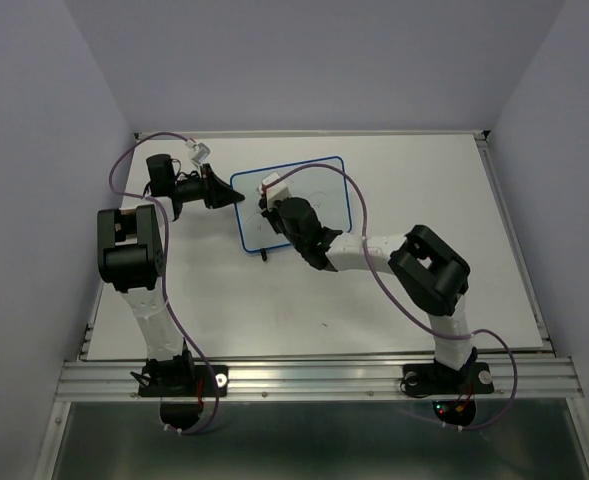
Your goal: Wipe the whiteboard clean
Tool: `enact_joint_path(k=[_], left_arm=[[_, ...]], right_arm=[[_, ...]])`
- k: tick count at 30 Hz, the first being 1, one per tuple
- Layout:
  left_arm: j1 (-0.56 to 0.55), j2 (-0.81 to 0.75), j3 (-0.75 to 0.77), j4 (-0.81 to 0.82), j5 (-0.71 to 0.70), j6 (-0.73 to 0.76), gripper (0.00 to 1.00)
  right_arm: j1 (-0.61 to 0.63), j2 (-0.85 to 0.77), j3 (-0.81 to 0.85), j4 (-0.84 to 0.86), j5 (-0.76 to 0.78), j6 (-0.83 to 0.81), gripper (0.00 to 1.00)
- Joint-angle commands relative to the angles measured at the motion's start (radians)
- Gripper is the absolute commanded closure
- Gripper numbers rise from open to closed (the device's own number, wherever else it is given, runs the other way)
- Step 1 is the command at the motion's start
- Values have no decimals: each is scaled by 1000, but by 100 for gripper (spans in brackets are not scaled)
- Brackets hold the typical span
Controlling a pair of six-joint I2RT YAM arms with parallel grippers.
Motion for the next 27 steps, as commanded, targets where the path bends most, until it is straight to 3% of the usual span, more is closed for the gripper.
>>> enact_joint_path(k=[1, 15, 19, 23, 27], left_arm=[[2, -38, 30, 35, -37, 110, 100], [2, -40, 38, -15, -44, 151, 100], [2, -35, 47, -37, -47, 168, 100], [2, -34, 55, -60, -49, 179, 100], [2, -34, 59, -72, -50, 191, 100]], right_arm=[[-20, -3, 27, 1, 43, 16, 99], [-198, -130, -92, 82, 311, 143, 99], [-210, -139, -100, 94, 293, 129, 99], [-210, -133, -72, 80, 164, 134, 99], [-130, -87, -30, 90, 100, 74, 99]])
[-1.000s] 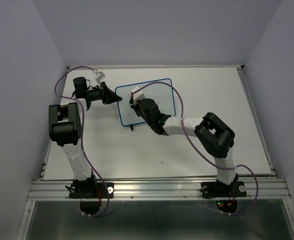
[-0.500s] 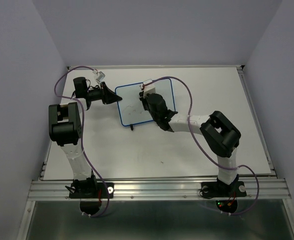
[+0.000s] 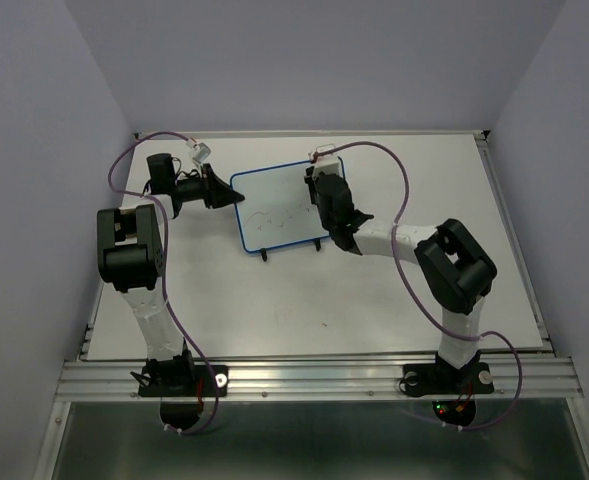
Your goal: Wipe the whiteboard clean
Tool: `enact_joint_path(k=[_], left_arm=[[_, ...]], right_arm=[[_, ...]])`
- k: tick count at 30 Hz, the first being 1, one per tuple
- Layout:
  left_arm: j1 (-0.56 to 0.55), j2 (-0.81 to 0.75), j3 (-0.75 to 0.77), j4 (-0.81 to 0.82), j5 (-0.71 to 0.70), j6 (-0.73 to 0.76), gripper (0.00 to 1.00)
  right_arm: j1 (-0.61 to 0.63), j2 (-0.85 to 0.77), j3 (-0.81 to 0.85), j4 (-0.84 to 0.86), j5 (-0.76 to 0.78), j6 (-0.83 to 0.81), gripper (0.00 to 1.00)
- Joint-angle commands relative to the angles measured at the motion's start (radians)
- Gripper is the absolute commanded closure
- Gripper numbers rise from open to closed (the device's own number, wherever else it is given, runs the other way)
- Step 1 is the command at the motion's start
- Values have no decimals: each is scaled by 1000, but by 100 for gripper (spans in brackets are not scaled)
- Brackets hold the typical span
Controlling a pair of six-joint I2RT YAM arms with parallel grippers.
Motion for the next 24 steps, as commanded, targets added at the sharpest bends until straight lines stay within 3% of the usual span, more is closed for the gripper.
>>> enact_joint_path(k=[1, 10, 18, 24], left_arm=[[2, -32, 36, 17, -47, 136, 100], [2, -28, 45, -2, -50, 149, 100], [2, -14, 83, -121, -73, 240, 100], [2, -15, 85, -143, -79, 264, 100]], right_arm=[[91, 46, 64, 41, -80, -56, 99], [175, 104, 111, -5, -173, -82, 99], [129, 71, 102, 4, 23, -50, 99], [43, 28, 81, 27, 77, 16, 99]])
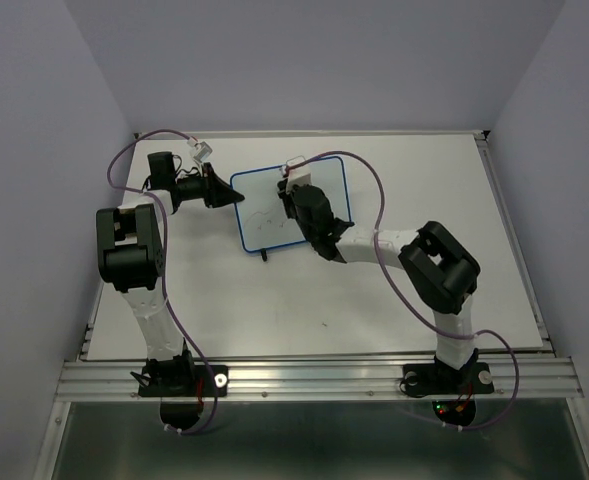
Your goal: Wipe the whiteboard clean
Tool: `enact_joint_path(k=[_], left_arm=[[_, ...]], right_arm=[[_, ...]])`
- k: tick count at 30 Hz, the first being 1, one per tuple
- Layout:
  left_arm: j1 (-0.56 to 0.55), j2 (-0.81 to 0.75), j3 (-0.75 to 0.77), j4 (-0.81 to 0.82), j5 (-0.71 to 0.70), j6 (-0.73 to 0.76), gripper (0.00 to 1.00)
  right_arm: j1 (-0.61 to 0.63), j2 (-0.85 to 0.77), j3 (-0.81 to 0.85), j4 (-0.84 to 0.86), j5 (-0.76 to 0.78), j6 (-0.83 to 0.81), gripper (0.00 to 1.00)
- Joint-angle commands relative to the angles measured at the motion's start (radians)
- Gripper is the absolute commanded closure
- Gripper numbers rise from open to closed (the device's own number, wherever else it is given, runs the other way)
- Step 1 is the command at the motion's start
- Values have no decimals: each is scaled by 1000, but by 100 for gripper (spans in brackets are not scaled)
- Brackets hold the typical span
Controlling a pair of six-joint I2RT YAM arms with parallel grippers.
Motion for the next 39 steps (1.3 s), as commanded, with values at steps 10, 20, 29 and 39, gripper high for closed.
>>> enact_joint_path(k=[10, 20, 29, 39], left_arm=[[3, -20, 29, 19, -80, 150, 100], [3, -20, 24, 39, -77, 130, 100], [3, -25, 20, 53, -83, 117, 100], [3, -26, 15, 58, -80, 115, 100]], right_arm=[[-122, -62, 38, 52, 112, 11, 99], [2, -39, -26, 26, -74, -17, 99], [67, -31, -115, 35, -184, -5, 99], [1, -54, -146, 87, 52, 9, 99]])
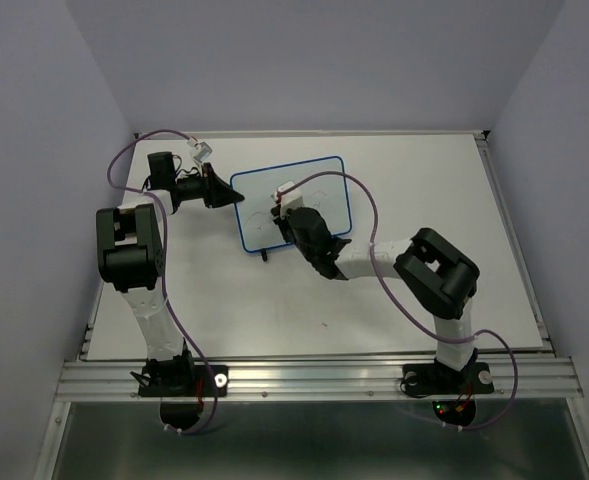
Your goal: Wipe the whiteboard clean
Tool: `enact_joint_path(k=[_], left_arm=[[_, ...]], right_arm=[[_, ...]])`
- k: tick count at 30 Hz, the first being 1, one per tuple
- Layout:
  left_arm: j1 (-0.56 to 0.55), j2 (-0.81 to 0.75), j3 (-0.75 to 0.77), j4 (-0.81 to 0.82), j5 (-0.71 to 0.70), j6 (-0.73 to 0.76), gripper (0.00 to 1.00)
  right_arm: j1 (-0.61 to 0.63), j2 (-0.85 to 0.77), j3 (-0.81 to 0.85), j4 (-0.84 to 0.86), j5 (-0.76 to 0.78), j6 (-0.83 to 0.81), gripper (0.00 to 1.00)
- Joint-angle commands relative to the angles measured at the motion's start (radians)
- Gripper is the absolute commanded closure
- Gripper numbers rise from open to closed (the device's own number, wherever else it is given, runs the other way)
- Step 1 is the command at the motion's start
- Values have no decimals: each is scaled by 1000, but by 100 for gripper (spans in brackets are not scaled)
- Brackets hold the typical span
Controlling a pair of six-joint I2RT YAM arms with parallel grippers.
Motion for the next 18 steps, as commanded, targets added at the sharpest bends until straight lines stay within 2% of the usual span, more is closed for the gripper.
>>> enact_joint_path(k=[1, 9, 15, 18], left_arm=[[2, -28, 13, 68, -86, 105, 100], [1, -28, 13, 68, -85, 105, 100], [1, -28, 13, 68, -86, 105, 100], [2, -28, 14, 68, -88, 105, 100]], right_arm=[[-64, -34, -40, 94, 125, 14, 99], [-199, -112, -127, 171, 222, 7, 99], [-223, -137, -155, 207, 253, -9, 99], [-223, -128, -159, 215, 212, -5, 99]])
